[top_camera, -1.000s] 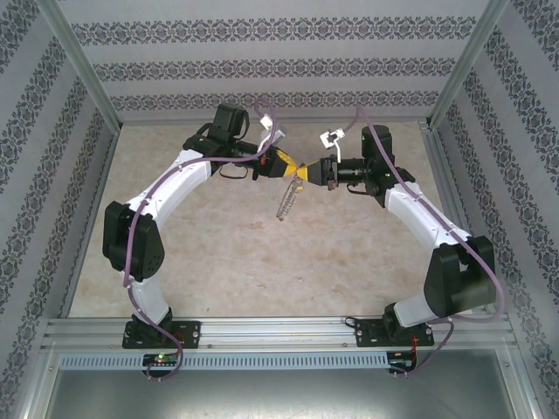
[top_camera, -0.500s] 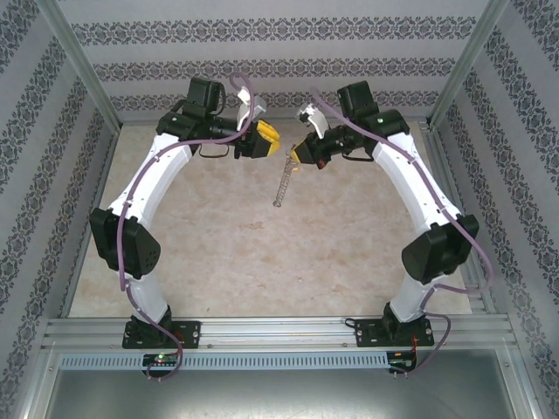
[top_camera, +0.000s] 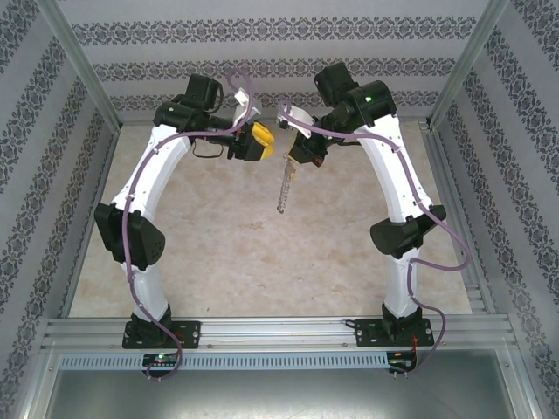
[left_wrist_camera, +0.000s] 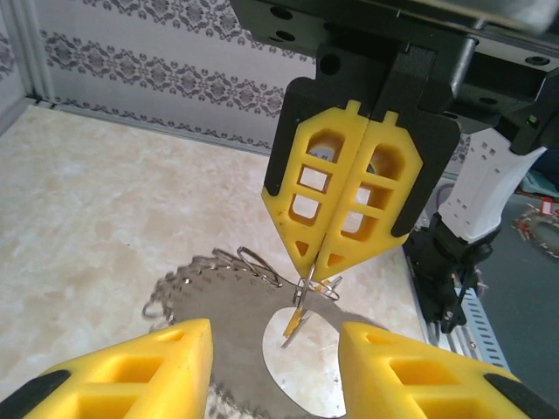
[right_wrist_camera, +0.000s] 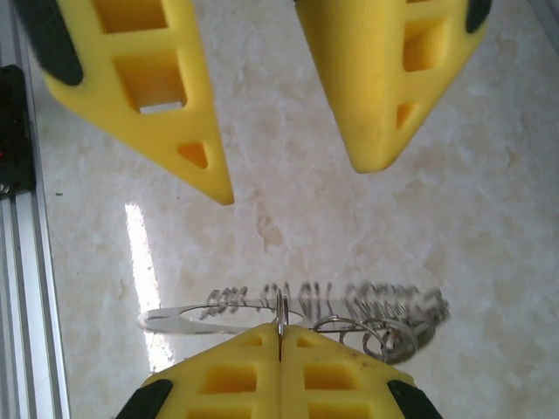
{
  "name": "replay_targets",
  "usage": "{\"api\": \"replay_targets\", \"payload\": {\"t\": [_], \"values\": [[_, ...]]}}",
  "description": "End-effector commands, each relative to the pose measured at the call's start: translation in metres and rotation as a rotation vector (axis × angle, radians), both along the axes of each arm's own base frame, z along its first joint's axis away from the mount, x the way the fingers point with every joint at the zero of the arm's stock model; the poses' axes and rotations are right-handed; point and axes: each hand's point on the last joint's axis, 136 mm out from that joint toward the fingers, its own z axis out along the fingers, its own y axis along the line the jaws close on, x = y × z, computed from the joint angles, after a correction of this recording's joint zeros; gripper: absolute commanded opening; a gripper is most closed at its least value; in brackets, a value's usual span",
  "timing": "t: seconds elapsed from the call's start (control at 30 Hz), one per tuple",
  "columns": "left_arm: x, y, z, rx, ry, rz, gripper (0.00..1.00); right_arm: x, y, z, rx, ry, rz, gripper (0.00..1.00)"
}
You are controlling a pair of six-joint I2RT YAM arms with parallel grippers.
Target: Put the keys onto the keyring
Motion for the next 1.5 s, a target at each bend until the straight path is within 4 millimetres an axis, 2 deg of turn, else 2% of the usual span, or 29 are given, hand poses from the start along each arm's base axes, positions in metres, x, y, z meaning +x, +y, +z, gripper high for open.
{"api": "replay_targets", "payload": {"t": [0.0,0.23,0.73,1.1,1.27,1.33,1.4,1.47], "values": [[-0.012,0.000,0.002,-0.049,0.041,-0.072,0.43,-0.012,-0.004,0.004,-0.009,-0.005,0.036,0.00],[-0.017,-0.004,-0.002,-0.095,0.081,-0.119,0.43,-0.013,0.002,0.005,0.027,-0.004,0.047,0.00],[-0.017,-0.032,-0.024,-0.057,0.114,-0.162,0.43,-0.012,0.008,0.006,0.044,-0.011,0.053,0.00],[-0.016,-0.038,-0.028,-0.052,0.125,-0.175,0.37,-0.009,0.011,-0.002,0.033,-0.005,0.056,0.00],[-0.014,-0.039,-0.039,-0.016,0.142,-0.166,0.38,-0.009,0.010,-0.002,0.031,-0.006,0.055,0.00],[-0.013,-0.039,-0.042,-0.005,0.144,-0.160,0.35,-0.008,0.010,-0.004,0.026,-0.006,0.053,0.00],[-0.013,-0.040,-0.045,0.003,0.147,-0.160,0.27,-0.008,0.009,-0.004,0.021,-0.007,0.049,0.00],[-0.013,-0.039,-0.045,0.004,0.147,-0.161,0.26,-0.007,0.008,-0.007,0.015,-0.004,0.047,0.00]]}}
